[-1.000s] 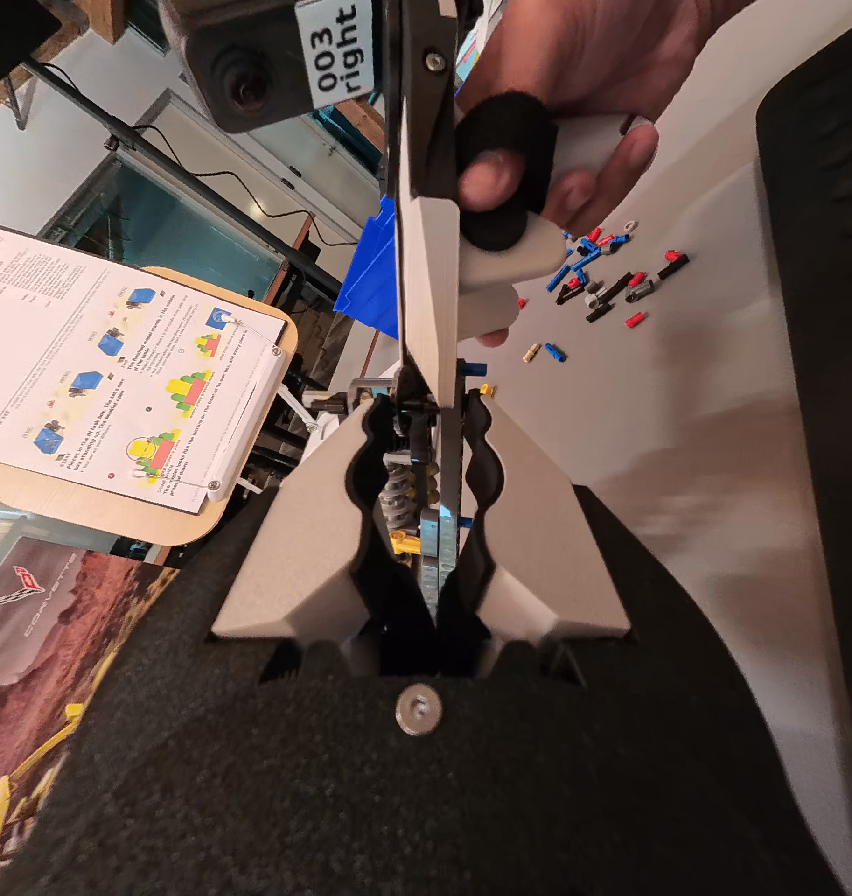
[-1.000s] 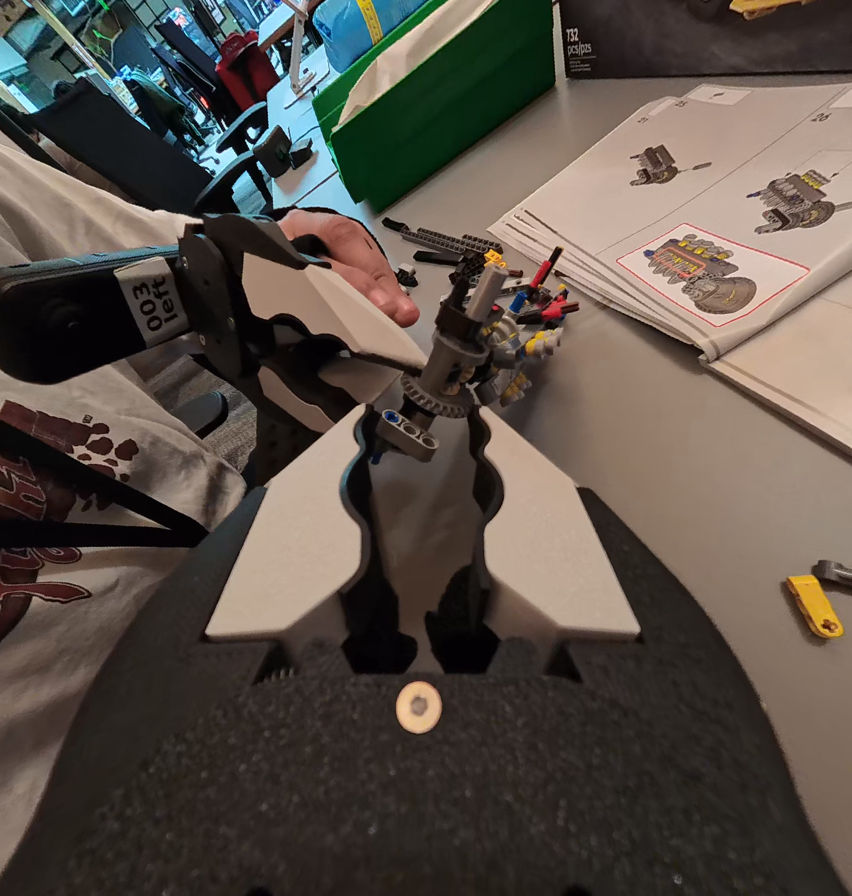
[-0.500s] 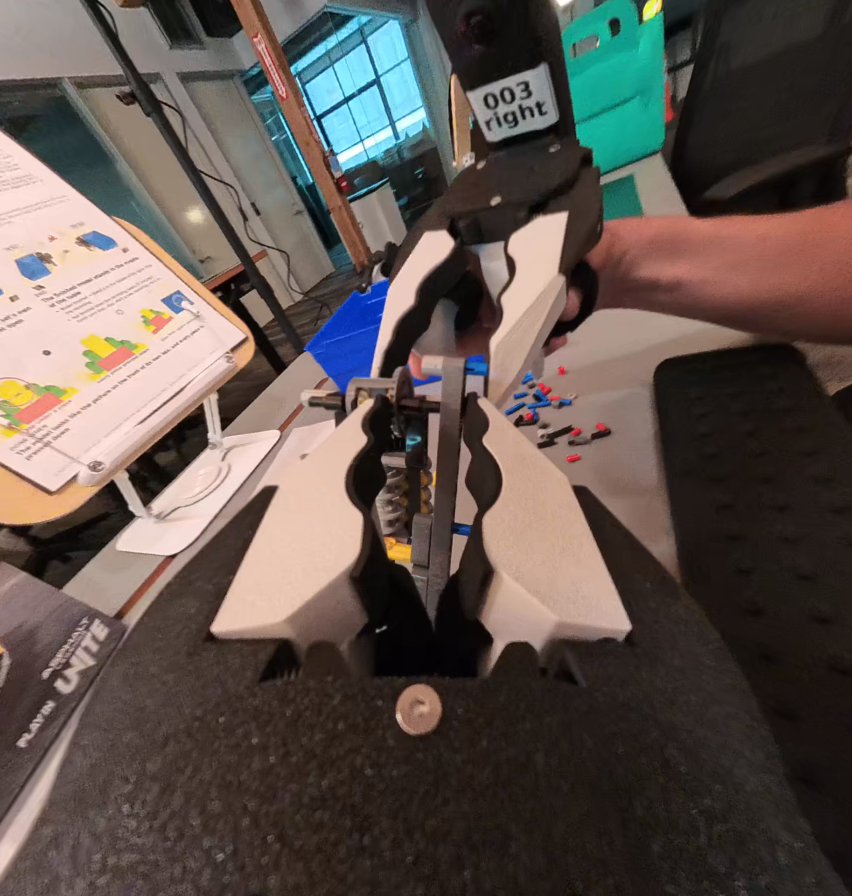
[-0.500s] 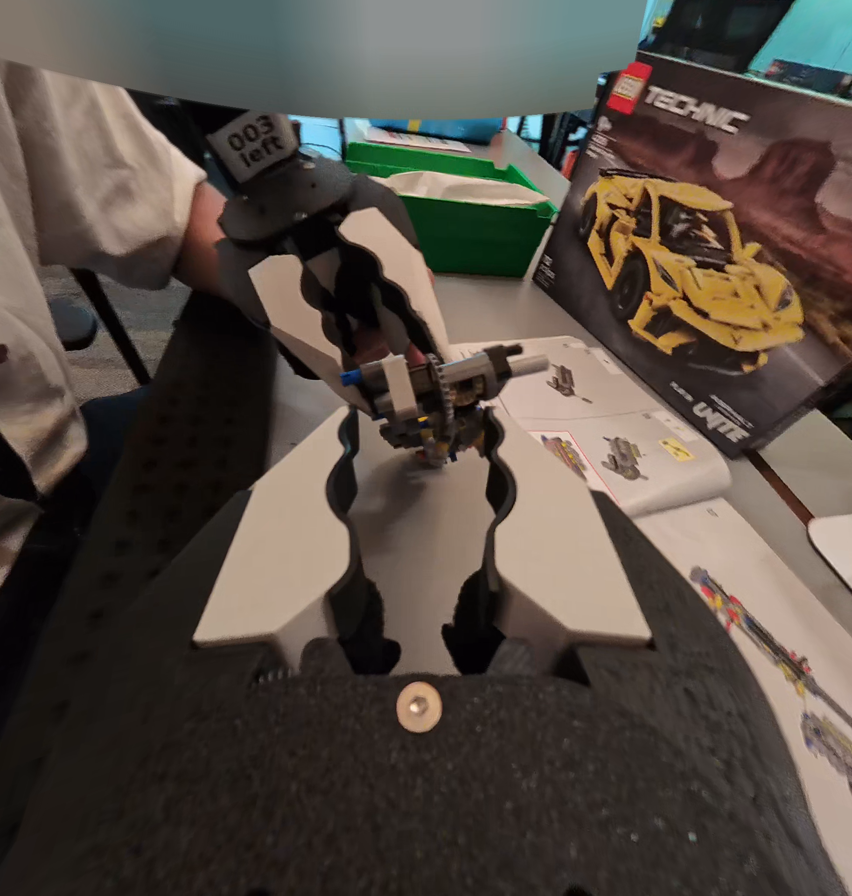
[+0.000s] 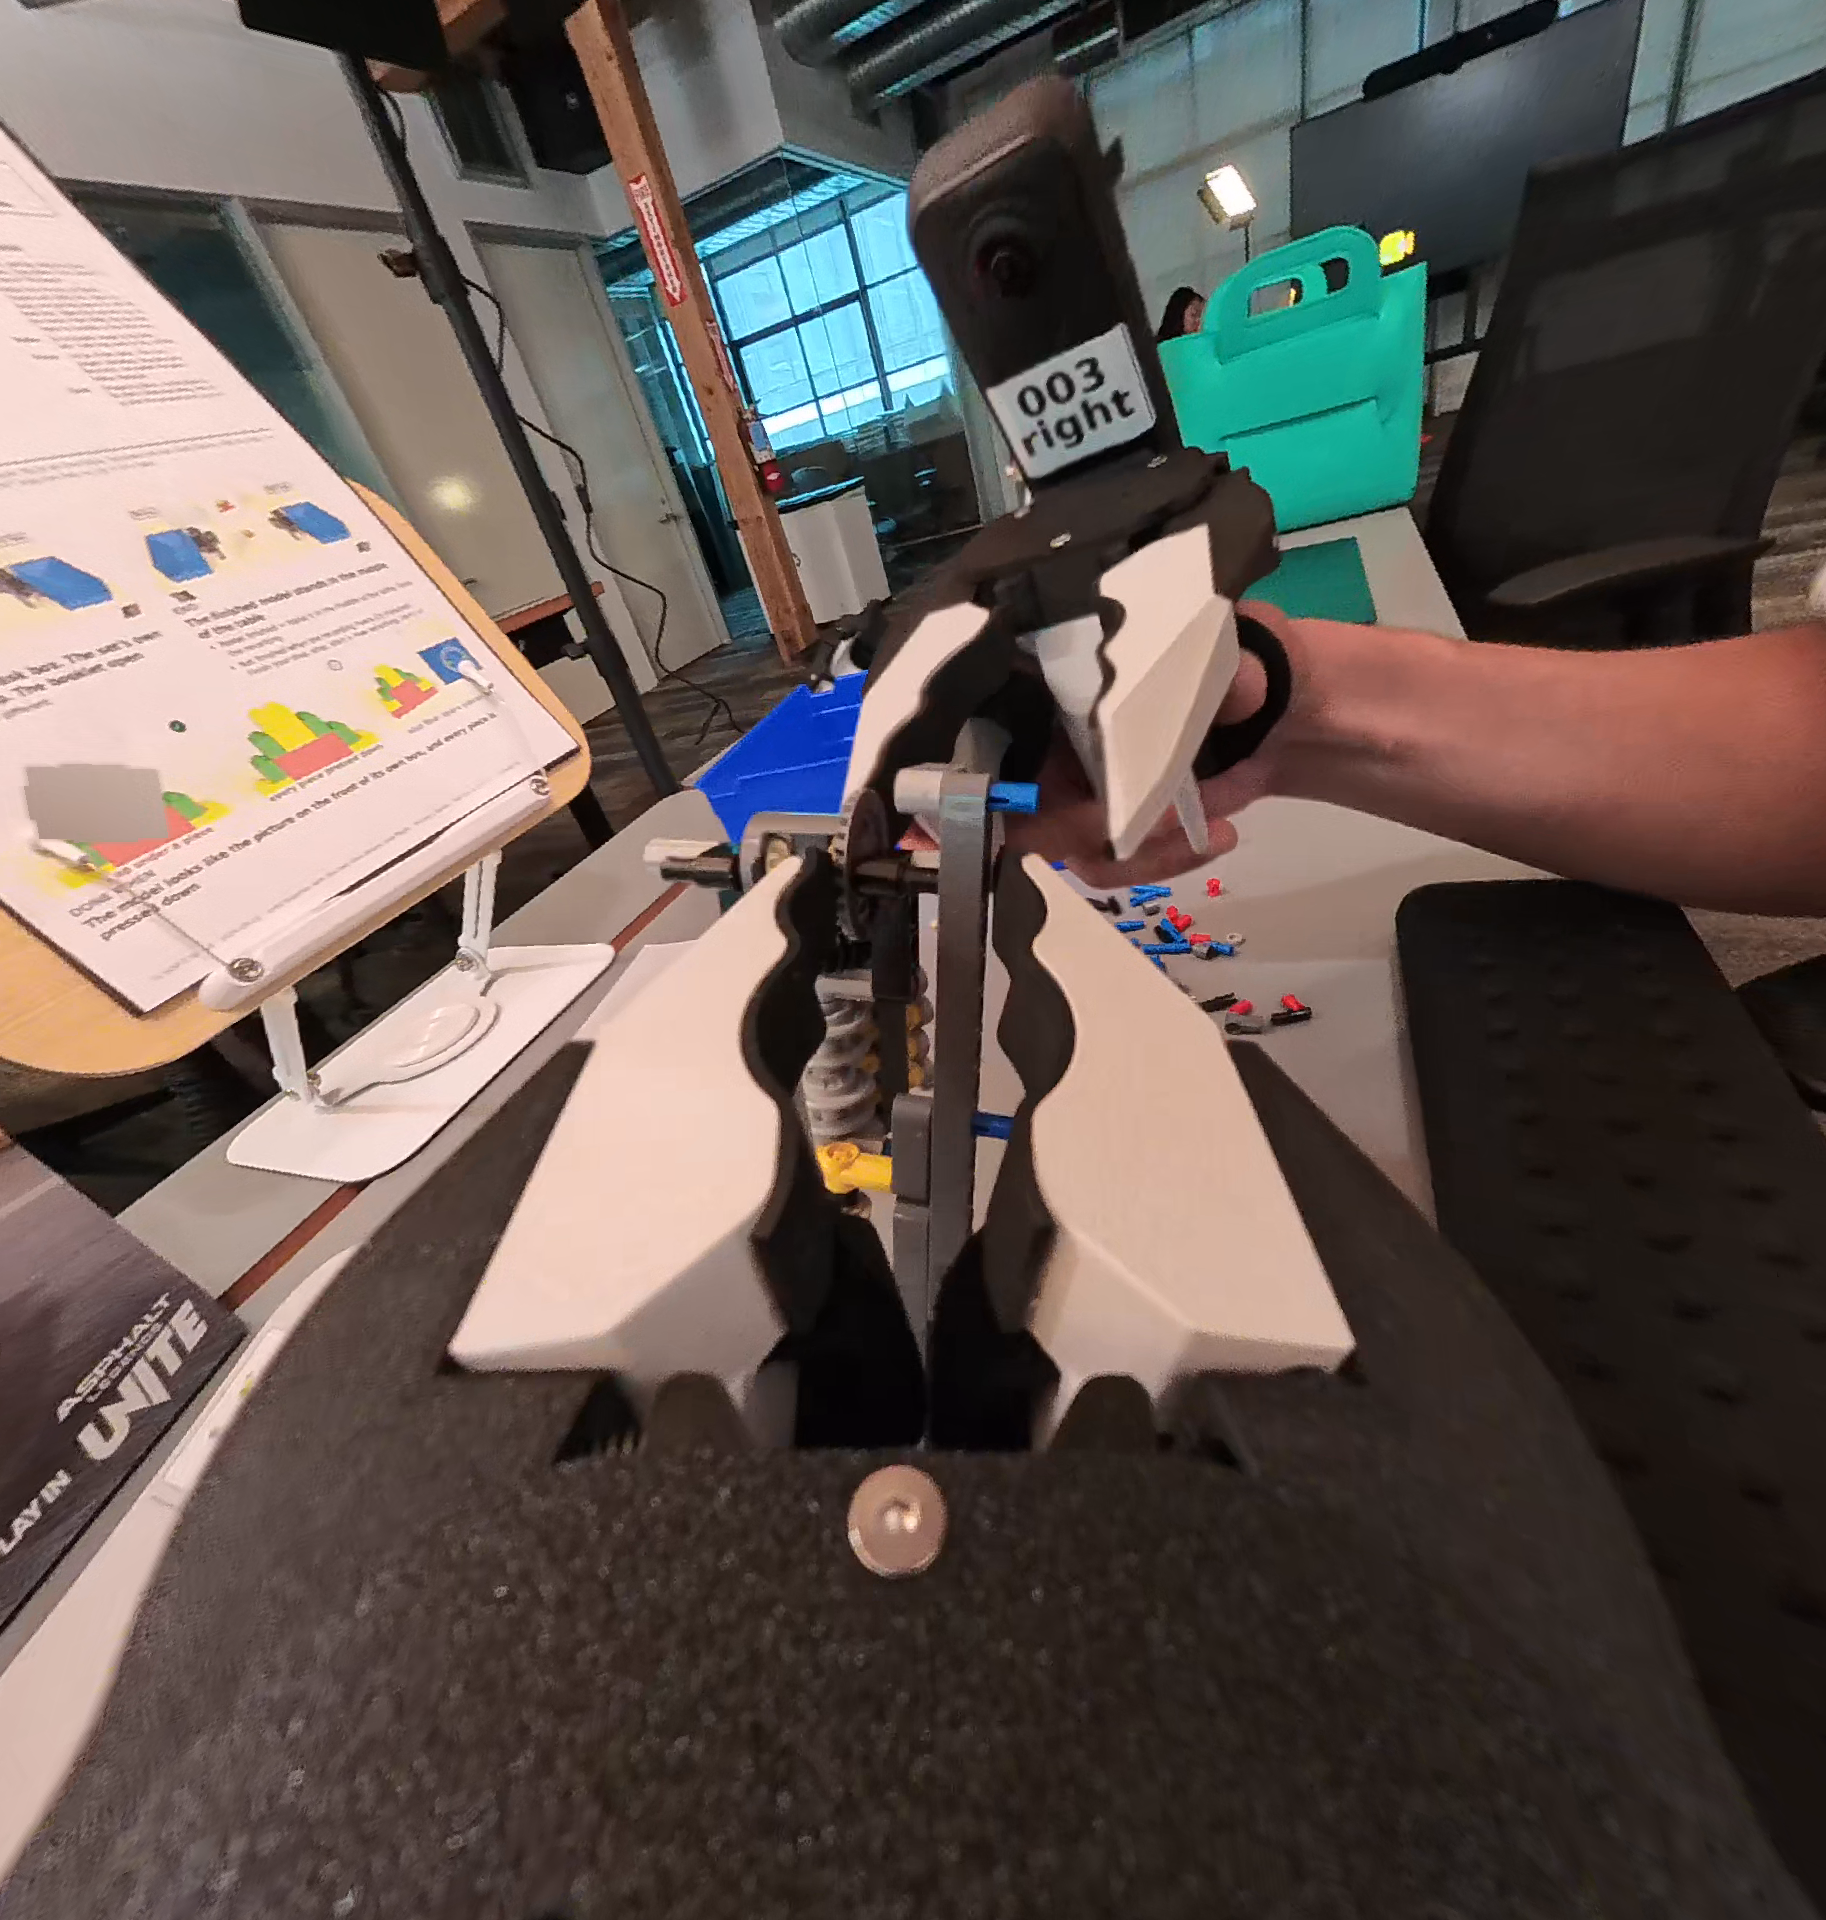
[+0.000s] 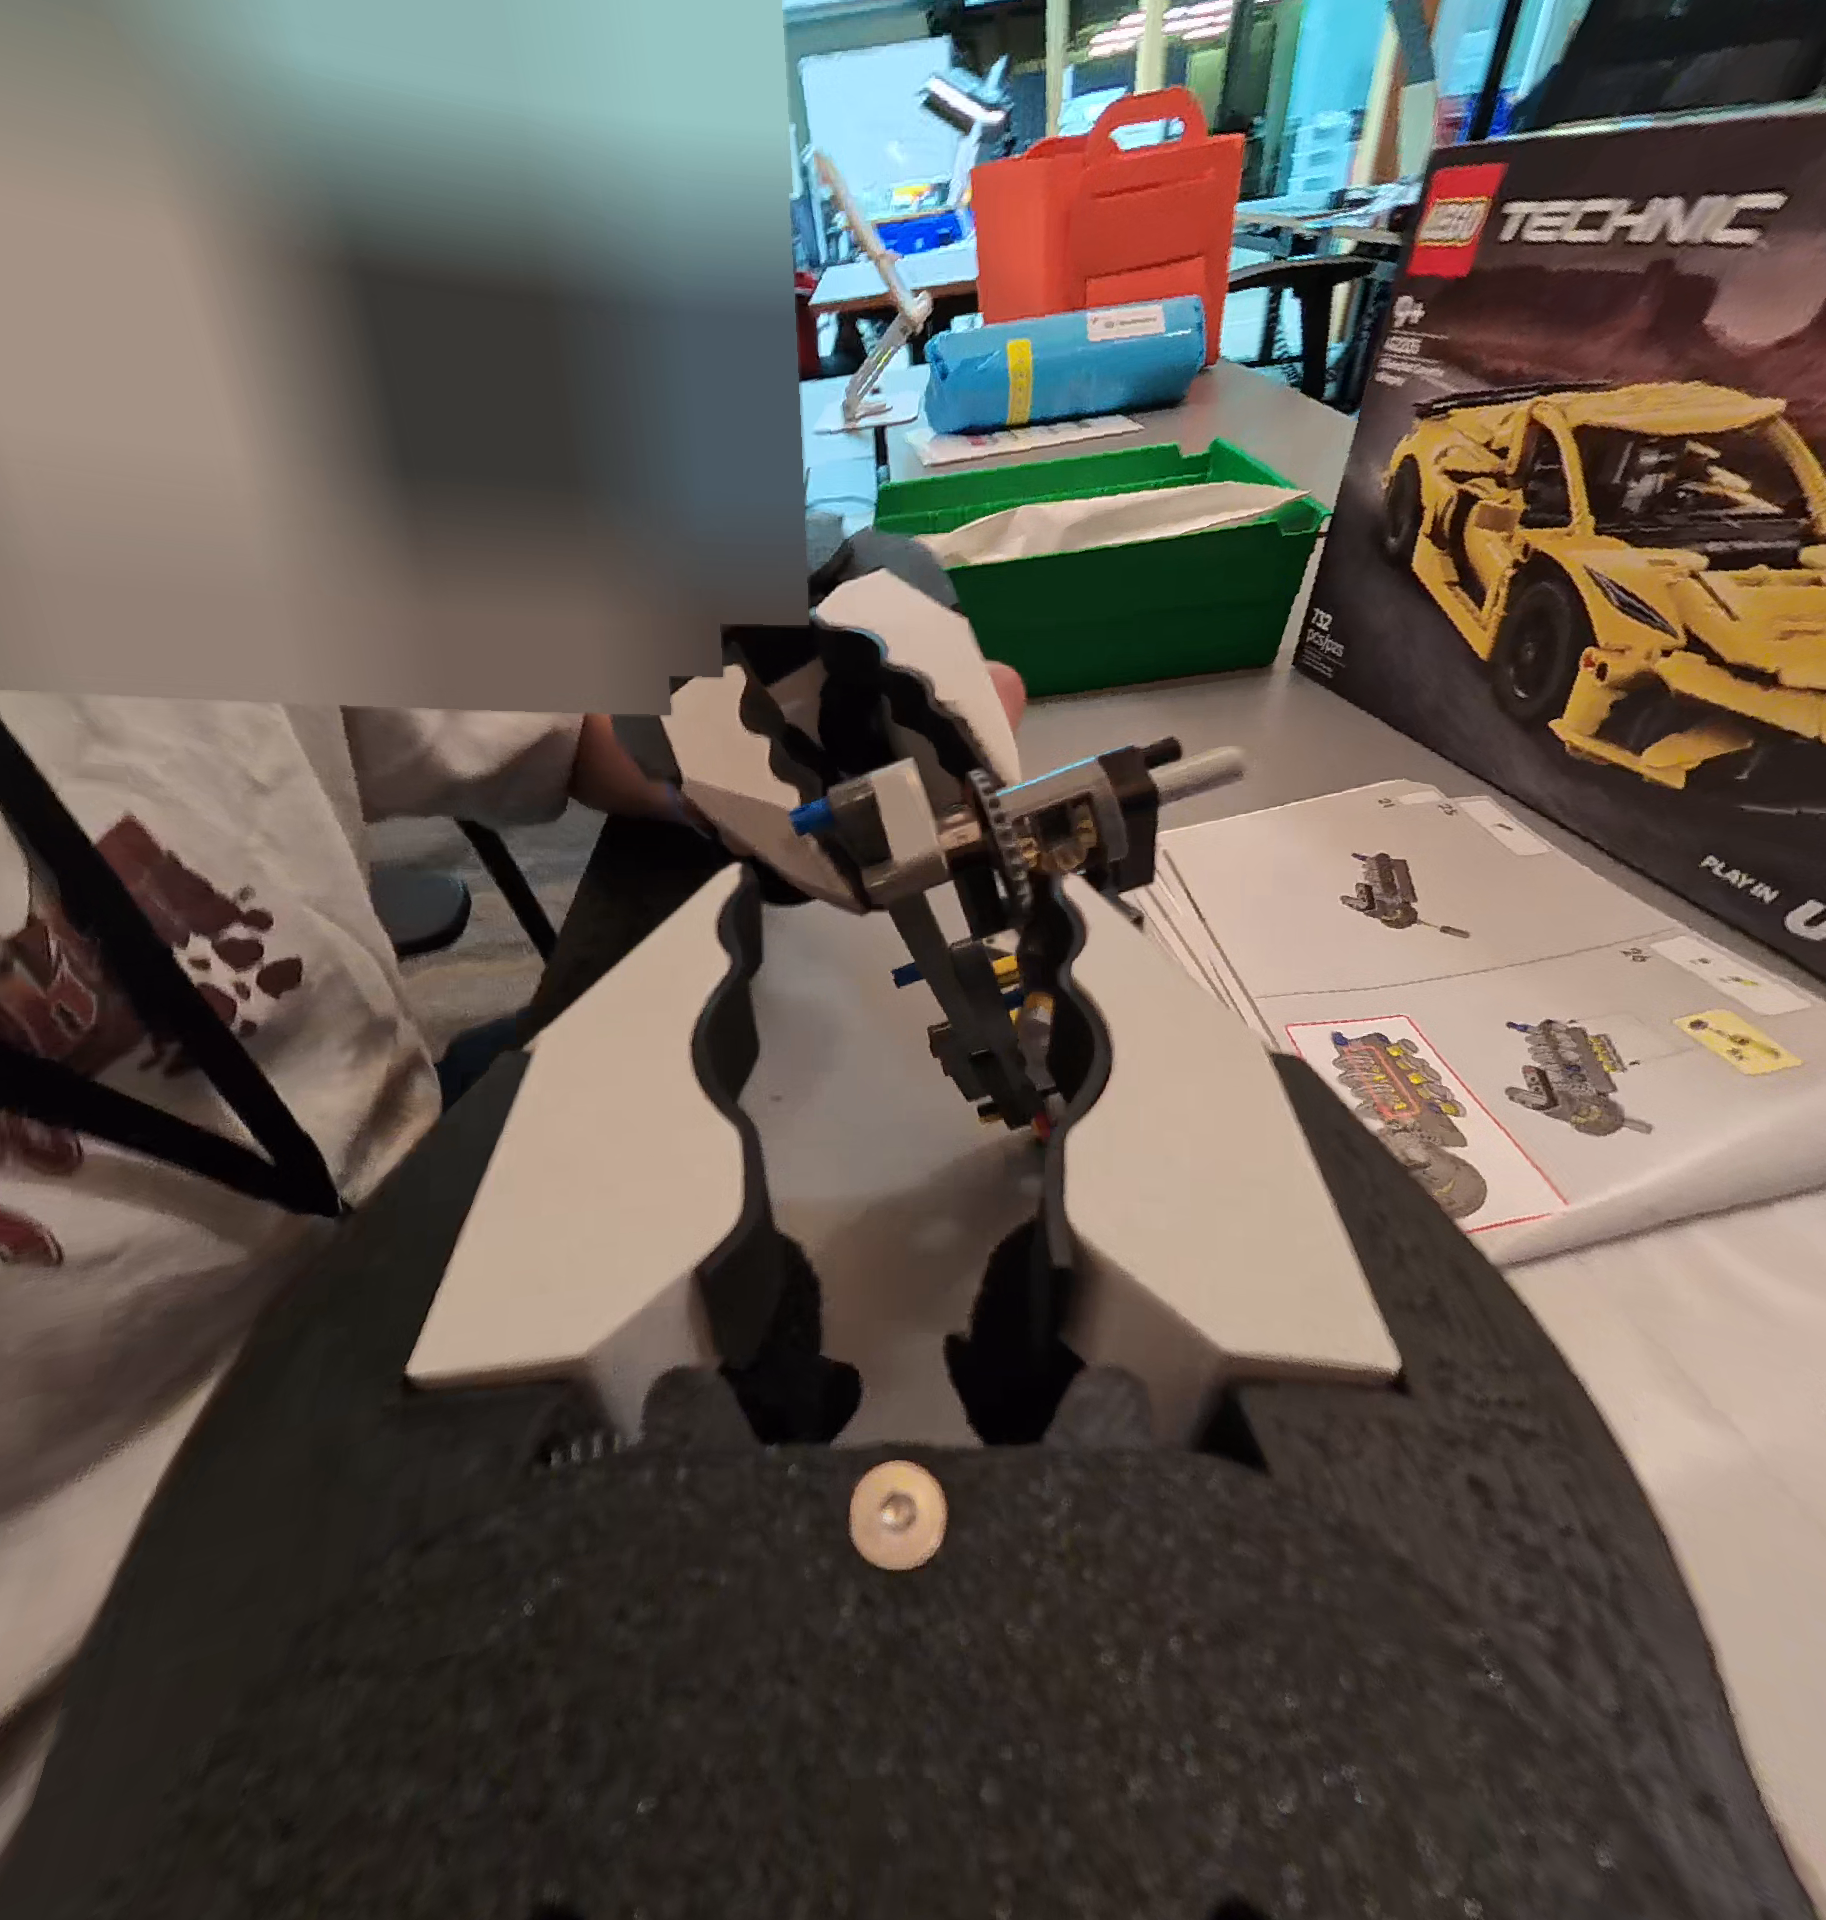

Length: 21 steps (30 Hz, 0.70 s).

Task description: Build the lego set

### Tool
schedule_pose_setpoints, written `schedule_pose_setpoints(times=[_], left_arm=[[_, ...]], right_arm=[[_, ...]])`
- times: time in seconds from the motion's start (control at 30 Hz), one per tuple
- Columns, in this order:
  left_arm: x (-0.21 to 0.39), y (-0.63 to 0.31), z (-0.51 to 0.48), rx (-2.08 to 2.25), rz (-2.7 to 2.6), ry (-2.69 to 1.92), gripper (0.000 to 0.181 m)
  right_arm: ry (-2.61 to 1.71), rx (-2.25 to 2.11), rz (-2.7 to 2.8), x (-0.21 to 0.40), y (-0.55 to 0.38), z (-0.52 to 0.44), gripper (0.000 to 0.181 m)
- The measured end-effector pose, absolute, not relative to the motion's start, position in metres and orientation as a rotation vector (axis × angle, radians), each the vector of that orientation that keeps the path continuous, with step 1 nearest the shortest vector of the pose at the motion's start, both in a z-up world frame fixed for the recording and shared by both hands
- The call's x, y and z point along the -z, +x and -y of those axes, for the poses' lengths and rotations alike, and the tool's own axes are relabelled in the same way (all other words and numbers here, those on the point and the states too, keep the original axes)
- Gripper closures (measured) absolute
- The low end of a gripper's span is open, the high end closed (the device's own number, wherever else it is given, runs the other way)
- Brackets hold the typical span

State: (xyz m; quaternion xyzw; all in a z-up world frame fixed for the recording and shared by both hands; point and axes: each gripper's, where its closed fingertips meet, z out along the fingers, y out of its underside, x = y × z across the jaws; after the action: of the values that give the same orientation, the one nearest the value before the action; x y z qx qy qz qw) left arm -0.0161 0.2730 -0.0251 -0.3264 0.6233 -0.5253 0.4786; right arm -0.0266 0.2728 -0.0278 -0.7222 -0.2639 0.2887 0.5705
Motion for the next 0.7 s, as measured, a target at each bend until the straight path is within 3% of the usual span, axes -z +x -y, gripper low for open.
schedule_pose_setpoints(times=[0.47,0.6,0.7], left_arm=[[0.021,-0.016,-0.274,1.288,-1.491,-0.783,0.152],[0.023,-0.020,-0.274,1.301,-1.545,-0.774,0.144],[0.021,-0.022,-0.278,1.342,-1.560,-0.798,0.154]], right_arm=[[-1.548,-0.739,0.486,0.018,-0.024,-0.283,0.135],[-1.546,-0.739,0.500,0.017,-0.023,-0.284,0.139],[-1.546,-0.731,0.524,0.017,-0.026,-0.284,0.139]])
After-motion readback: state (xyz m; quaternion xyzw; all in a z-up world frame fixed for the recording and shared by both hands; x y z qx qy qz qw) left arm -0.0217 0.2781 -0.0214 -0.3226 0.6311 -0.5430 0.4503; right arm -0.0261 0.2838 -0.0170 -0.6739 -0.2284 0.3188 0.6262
